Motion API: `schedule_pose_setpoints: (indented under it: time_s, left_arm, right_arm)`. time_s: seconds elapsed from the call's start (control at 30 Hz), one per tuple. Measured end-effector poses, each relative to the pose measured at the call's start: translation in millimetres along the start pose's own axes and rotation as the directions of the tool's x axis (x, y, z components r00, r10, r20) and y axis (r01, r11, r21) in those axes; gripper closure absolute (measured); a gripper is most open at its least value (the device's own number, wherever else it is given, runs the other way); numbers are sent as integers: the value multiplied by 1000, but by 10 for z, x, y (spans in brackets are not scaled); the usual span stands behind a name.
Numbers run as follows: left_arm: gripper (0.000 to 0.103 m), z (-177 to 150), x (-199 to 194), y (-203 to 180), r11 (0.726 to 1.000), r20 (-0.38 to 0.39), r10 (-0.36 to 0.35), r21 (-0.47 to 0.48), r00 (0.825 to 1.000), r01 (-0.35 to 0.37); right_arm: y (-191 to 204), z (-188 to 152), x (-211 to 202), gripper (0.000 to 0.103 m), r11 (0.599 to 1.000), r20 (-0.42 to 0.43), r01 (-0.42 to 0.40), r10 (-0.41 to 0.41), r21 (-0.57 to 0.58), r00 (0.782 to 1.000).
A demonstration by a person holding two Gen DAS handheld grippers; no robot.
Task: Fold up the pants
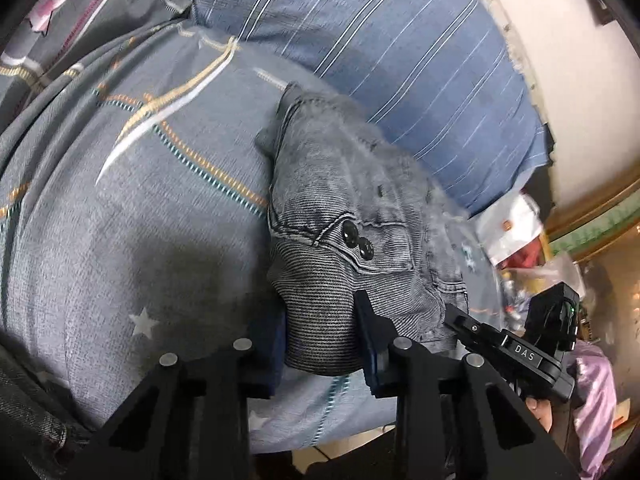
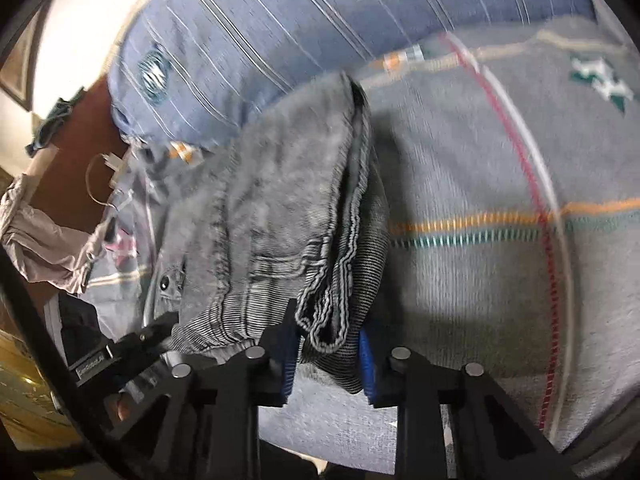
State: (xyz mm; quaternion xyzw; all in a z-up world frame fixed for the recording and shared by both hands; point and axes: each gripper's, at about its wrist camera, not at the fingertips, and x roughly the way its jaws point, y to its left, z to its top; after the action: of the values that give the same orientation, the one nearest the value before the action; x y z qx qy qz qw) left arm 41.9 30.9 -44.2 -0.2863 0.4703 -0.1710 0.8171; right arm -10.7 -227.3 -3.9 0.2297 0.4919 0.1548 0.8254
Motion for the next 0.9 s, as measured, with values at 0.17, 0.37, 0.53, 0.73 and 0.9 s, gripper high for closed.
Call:
schedule_pose_setpoints:
  time_s: [0.17,0.37,0.53,0.73,0.9]
  left_arm:
    - [62,7,128,45,998,-53,56,-25,997,-57]
    - [54,72,-76,-105,998,-21,64,-4,998,-64]
    - [35,264,-456,-140,1000,119,8,-28,993,-5]
    - [34,1143,119,-211,998,58,57,-10,997,-56]
    - [36,1328,663,122,996,-63,-45,-75,997,40]
  right_arm:
    - [2,-35,130,70,997,-59,69,-71,-33,996]
    - [-47,62,-150,34,1000,33,21,-20,-6,999]
    - [-115,279,-496,34,996,117,-71,64,59,991]
    - [-76,1064,-81,30,992,4,-91,91,83,996]
    - [-304,1259,487,30,982,-28,-136,141,129,990]
